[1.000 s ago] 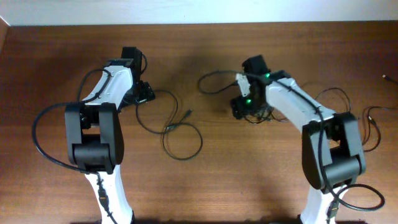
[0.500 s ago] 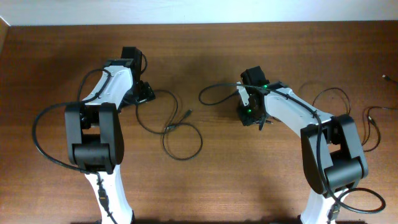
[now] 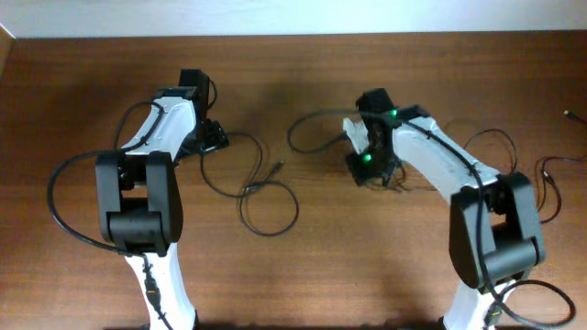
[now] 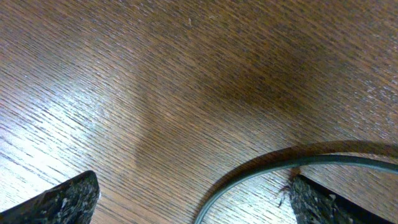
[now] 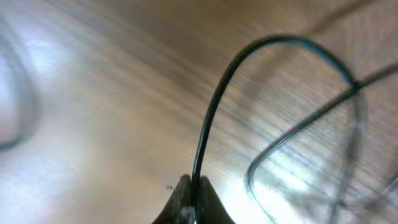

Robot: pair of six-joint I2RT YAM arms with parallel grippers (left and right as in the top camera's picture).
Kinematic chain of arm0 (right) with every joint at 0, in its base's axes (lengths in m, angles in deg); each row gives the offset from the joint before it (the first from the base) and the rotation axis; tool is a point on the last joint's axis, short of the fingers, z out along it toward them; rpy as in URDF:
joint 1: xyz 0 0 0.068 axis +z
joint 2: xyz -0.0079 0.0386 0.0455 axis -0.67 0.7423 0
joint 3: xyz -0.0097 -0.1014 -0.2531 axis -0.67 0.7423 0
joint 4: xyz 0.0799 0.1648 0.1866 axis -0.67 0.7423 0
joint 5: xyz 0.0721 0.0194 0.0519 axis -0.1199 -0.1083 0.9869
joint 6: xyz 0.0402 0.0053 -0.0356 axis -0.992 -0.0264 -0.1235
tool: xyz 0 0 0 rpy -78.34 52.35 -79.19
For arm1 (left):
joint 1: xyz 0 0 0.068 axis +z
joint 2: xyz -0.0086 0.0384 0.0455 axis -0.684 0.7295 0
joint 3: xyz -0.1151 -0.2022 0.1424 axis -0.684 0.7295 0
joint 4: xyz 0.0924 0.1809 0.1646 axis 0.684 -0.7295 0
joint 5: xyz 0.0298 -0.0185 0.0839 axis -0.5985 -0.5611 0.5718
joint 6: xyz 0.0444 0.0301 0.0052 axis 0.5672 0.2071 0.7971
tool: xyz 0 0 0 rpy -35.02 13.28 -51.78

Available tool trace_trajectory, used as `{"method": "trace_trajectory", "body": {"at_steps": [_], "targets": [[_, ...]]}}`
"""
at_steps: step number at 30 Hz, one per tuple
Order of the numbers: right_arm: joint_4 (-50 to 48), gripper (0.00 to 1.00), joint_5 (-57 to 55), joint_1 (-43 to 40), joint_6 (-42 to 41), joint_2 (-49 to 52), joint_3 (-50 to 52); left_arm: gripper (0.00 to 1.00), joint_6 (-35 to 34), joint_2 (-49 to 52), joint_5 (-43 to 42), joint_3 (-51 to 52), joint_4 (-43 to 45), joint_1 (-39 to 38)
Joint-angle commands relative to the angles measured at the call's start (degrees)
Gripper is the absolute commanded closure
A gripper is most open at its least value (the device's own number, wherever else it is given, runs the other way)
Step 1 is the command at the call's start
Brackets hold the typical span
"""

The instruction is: Untangle cables

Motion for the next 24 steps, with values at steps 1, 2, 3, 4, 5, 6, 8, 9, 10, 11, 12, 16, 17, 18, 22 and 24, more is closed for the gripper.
{"method": "trace_trajectory", "body": {"at_steps": [1, 2, 3, 4, 5, 6, 8, 9, 10, 11, 12, 16, 17, 18, 22, 24], "targets": [[3.8, 0.96, 4.3, -0.4, 3.1, -7.6, -10.1, 0.01, -0.3, 6.0, -1.7, 3.0, 0.2, -0.6], [4.4, 0.96, 3.1, -0.9, 3.1, -8.6, -11.9, 0.01, -0.3, 6.0, -1.7, 3.0, 0.2, -0.6], [4.4, 0.96, 0.8, -1.6, 3.1, -9.4, -12.9, 0.01, -0.3, 6.0, -1.7, 3.0, 0.1, -0.6], [4.2, 0.96, -3.9, -3.3, 2.1, -10.1, -13.2, 0.01, -0.3, 6.0, -1.7, 3.0, 0.1, -0.6], [4.3, 0.96, -6.9, -5.0, 0.3, -10.2, -13.2, 0.01, -0.3, 6.0, -1.7, 3.0, 0.1, -0.6], [4.4, 0.96, -9.1, -7.6, -0.9, -10.2, -13.2, 0.01, -0.3, 6.0, -1.7, 3.0, 0.1, -0.6], [4.3, 0.96, -9.7, -13.4, -2.0, -10.1, -13.2, 0.01, -0.3, 6.0, -1.7, 3.0, 0.1, -0.6], [4.4, 0.96, -9.7, -16.2, -3.7, -10.0, -13.2, 0.01, -0.3, 6.0, -1.7, 3.0, 0.2, -0.6], [4.6, 0.96, -9.7, -19.7, -5.3, -9.9, -13.2, 0.01, -0.3, 6.0, -1.7, 3.0, 0.2, -0.6], [4.8, 0.96, -9.7, -23.1, -6.9, -9.8, -12.9, 0.01, -0.3, 6.0, -1.7, 3.0, 0.1, -0.6], [5.2, 0.96, -9.7, -26.6, -8.2, -9.8, -12.5, 0.01, -0.3, 6.0, -1.7, 3.0, 0.1, -0.6], [5.8, 0.95, -9.7, -36.8, -9.9, -9.7, -9.9, 0.01, -0.3, 6.0, -1.7, 3.0, 0.1, -0.6], [5.8, 0.96, -9.7, -38.5, -9.9, -9.7, -9.0, 0.01, -0.3, 6.0, -1.7, 3.0, 0.1, -0.6], [5.7, 0.95, -9.7, -40.4, -9.9, -9.7, -7.7, 0.01, -0.3, 6.0, -1.7, 3.0, 0.1, -0.6], [5.1, 0.11, -9.5, -43.8, -9.9, -9.7, -4.9, 0.01, -0.3, 6.0, -1.7, 3.0, 0.2, -0.6], [5.0, 0.02, -8.2, -43.5, -9.9, -9.7, -4.9, 0.01, -0.3, 6.0, -1.7, 3.0, 0.1, -0.6]]}}
